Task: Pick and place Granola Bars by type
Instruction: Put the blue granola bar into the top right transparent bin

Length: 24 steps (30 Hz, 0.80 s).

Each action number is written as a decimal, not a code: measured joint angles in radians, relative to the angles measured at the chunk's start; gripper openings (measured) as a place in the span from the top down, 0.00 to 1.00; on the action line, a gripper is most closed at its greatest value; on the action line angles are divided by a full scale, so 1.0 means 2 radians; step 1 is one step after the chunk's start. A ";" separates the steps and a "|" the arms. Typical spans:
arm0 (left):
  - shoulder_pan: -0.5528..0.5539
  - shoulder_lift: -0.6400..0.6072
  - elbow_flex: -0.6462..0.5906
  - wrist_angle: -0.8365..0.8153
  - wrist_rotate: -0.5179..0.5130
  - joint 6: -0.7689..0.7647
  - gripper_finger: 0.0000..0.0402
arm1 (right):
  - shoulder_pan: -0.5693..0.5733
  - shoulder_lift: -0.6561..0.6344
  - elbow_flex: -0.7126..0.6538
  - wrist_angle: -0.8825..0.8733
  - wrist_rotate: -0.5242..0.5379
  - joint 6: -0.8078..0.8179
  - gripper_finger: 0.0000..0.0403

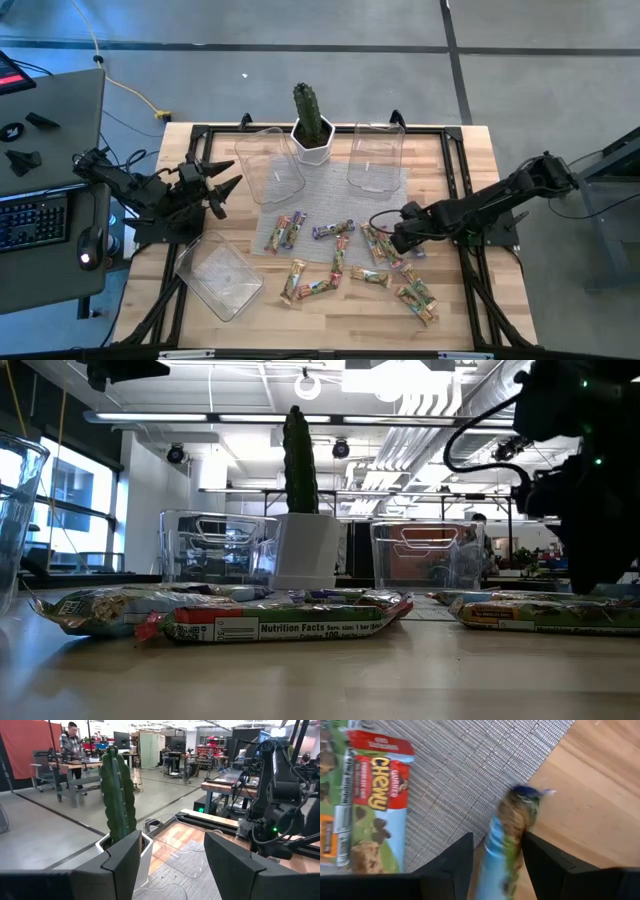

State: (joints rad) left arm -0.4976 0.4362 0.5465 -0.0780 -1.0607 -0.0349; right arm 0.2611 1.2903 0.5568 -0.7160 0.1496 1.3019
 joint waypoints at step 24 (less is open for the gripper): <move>0.000 0.000 0.000 0.000 -0.001 0.000 0.48 | 0.000 -0.008 0.011 -0.002 -0.025 -0.040 0.95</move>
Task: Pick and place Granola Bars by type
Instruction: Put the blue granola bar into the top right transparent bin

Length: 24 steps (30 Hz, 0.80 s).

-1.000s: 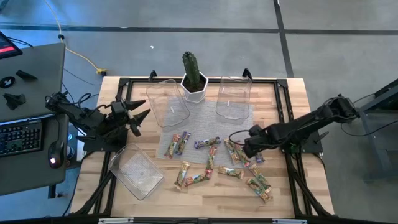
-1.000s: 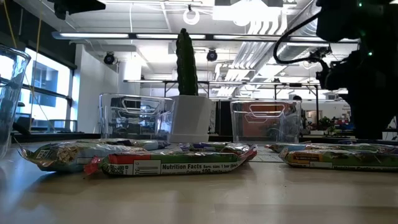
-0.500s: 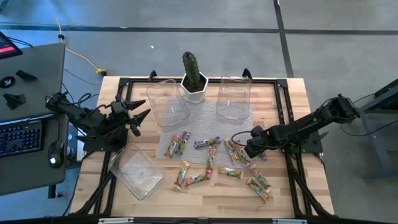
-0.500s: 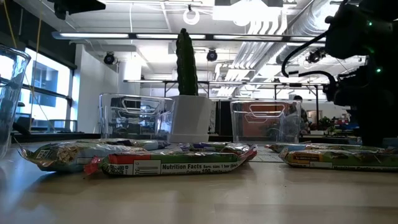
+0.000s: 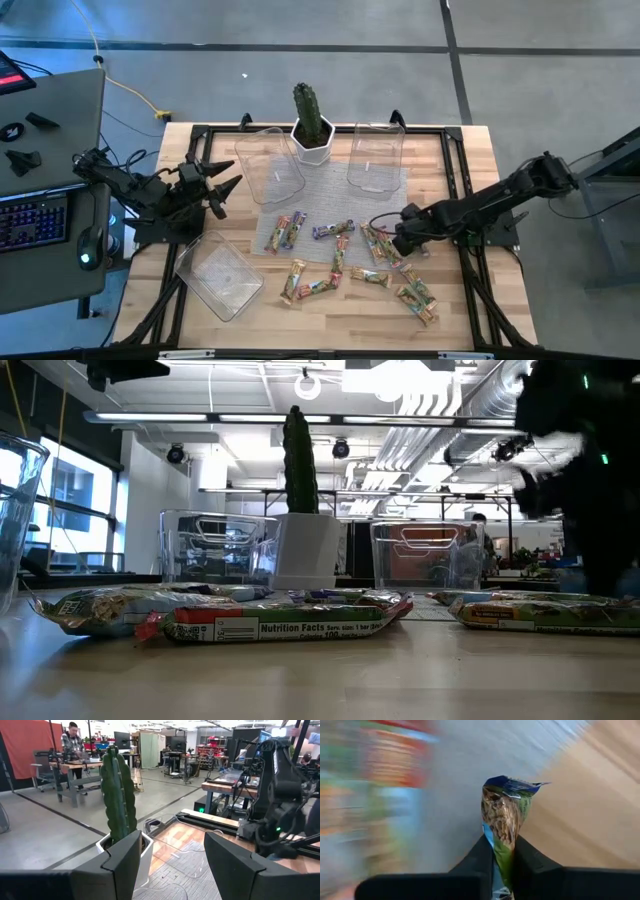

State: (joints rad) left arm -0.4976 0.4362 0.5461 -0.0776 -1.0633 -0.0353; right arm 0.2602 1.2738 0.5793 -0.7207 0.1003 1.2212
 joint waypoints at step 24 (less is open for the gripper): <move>0.000 0.000 0.000 0.004 -0.002 0.000 0.48 | -0.296 0.068 0.297 0.039 0.196 -0.480 0.90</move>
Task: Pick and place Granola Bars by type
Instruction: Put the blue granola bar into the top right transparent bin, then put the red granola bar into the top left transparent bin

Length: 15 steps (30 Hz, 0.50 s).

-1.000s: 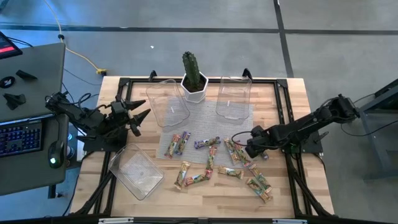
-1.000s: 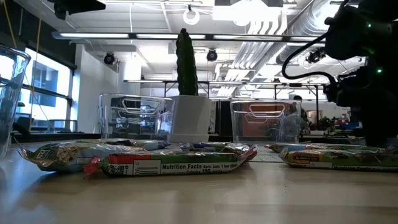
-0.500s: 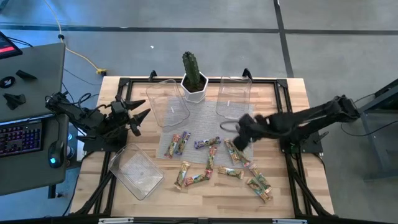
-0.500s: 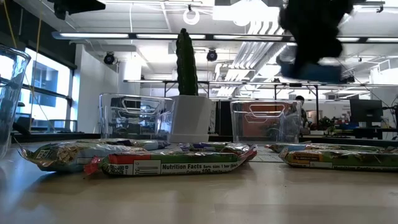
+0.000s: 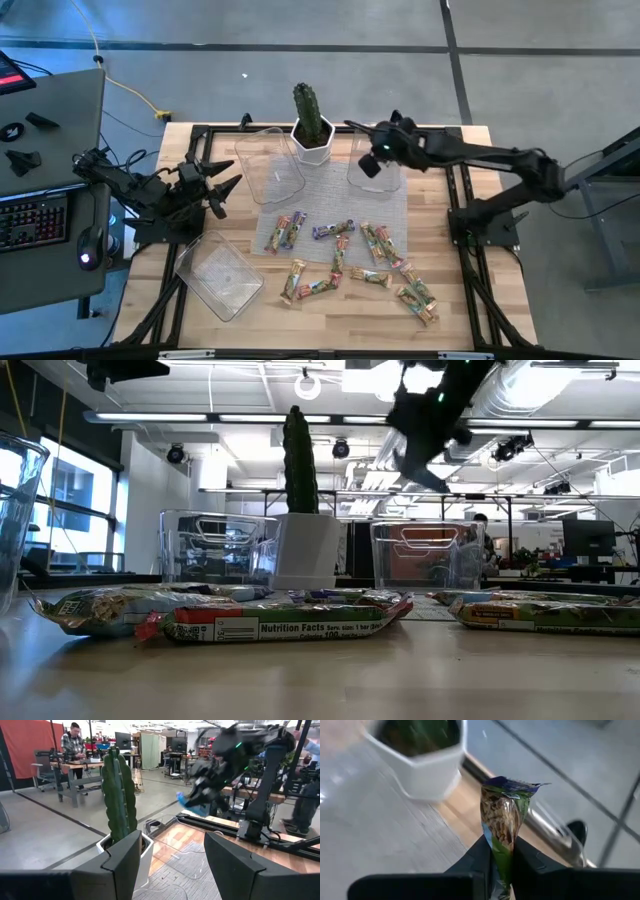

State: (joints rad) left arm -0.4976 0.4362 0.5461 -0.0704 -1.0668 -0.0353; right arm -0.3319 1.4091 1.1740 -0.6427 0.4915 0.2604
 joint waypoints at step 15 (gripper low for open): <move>0.000 0.000 0.000 -0.004 0.000 0.000 0.48 | -0.064 0.169 0.000 -0.004 -0.029 -0.022 0.78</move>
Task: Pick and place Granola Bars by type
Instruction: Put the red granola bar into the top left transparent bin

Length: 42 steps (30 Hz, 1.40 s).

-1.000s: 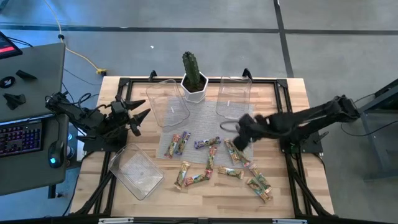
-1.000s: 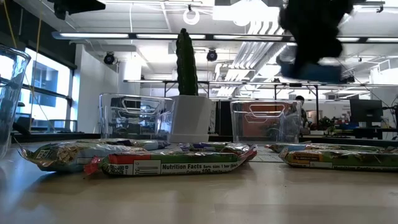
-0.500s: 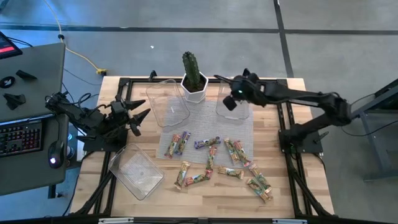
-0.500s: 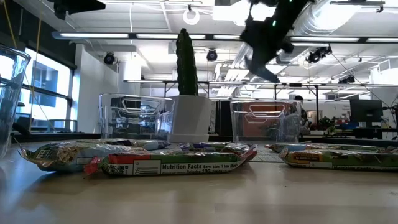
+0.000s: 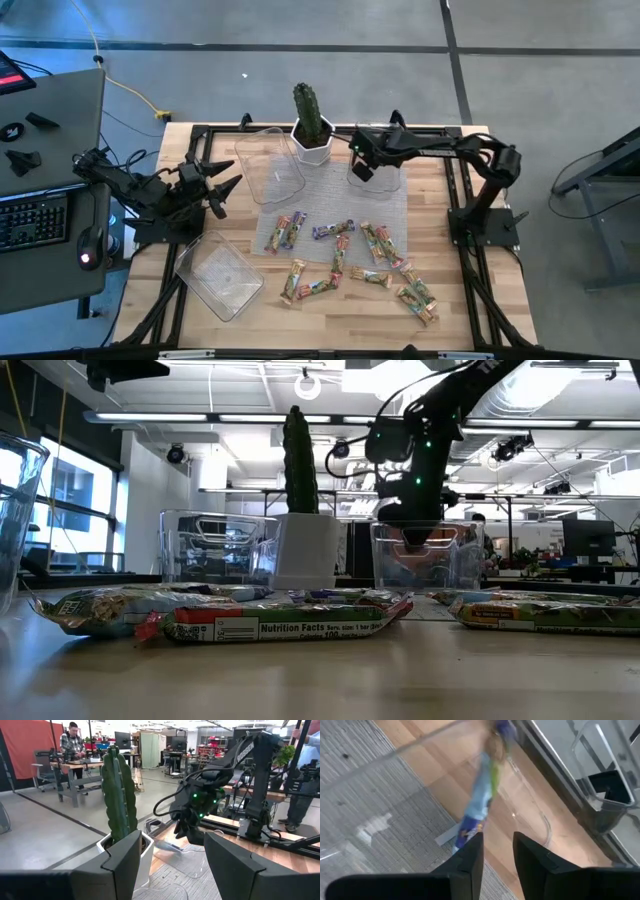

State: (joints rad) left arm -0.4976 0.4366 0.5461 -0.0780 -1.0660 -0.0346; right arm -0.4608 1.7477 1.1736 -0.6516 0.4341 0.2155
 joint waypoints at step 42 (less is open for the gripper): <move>0.000 0.091 0.012 0.121 0.141 0.106 0.48 | 0.166 -0.128 0.174 -0.172 -0.170 -0.150 0.75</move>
State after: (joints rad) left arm -0.4980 0.6193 0.5707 0.1640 -0.7841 0.1769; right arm -0.1282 1.4915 1.5219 -0.9950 0.0946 -0.0838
